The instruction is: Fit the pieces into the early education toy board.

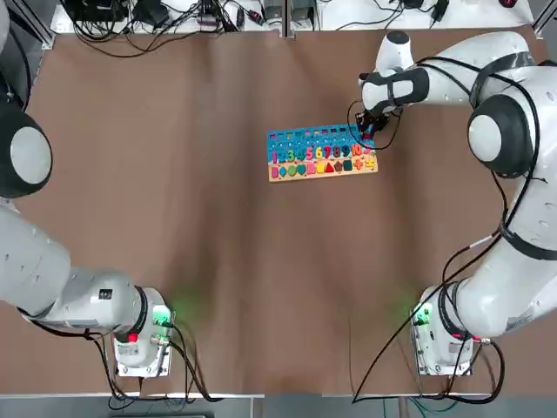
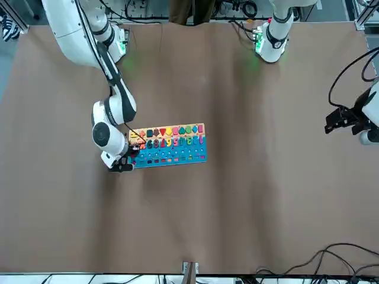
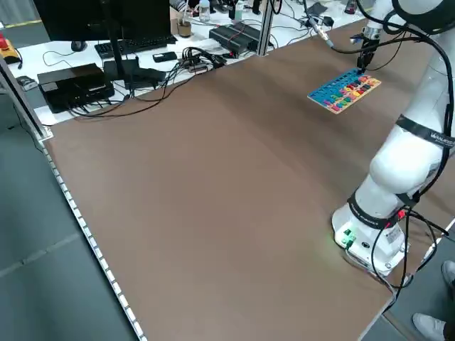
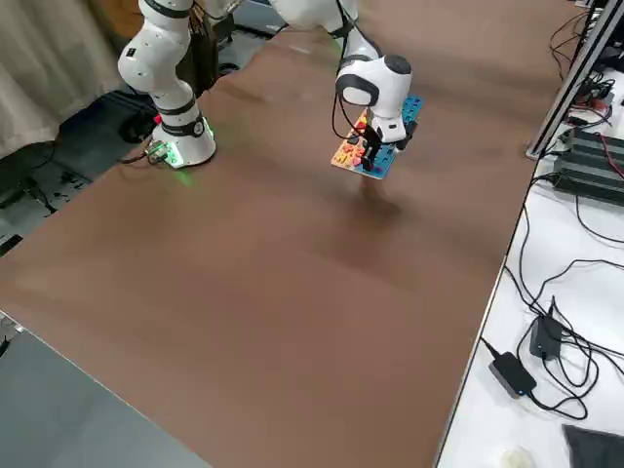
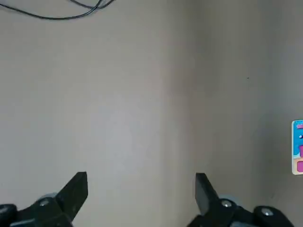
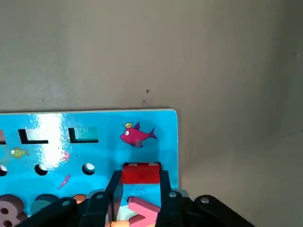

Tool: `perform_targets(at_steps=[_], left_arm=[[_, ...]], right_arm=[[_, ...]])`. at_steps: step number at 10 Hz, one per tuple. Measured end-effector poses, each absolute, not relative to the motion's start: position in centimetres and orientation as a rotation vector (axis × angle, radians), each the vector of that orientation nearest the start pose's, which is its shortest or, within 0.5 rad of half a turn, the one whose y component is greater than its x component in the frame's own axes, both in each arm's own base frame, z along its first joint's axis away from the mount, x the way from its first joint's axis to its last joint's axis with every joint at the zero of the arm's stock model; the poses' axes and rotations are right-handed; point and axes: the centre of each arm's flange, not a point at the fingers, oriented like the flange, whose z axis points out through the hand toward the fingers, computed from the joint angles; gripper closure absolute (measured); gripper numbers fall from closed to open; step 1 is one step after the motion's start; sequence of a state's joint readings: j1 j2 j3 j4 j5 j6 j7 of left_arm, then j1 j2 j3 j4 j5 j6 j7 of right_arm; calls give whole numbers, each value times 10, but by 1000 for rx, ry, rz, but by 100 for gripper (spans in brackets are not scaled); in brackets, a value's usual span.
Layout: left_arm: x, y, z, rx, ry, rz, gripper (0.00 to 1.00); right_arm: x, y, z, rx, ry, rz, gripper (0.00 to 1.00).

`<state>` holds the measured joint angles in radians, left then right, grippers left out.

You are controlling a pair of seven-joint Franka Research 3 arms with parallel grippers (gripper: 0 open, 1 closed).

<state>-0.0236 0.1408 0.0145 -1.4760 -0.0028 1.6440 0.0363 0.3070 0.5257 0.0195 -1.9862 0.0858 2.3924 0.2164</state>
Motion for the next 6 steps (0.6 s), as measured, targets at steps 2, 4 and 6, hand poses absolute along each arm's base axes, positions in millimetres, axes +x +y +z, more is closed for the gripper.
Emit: perform_targets(at_steps=[2, 4, 6], left_arm=[[604, -6, 595, -3141, 71, -43, 0], [604, -6, 595, -3141, 71, -43, 0], [604, -6, 595, -3141, 71, -43, 0]], right_arm=[[566, 192, 186, -3104, -66, 203, 64], [566, 192, 185, -3103, -66, 193, 64], [566, 192, 183, -3103, -65, 189, 64]])
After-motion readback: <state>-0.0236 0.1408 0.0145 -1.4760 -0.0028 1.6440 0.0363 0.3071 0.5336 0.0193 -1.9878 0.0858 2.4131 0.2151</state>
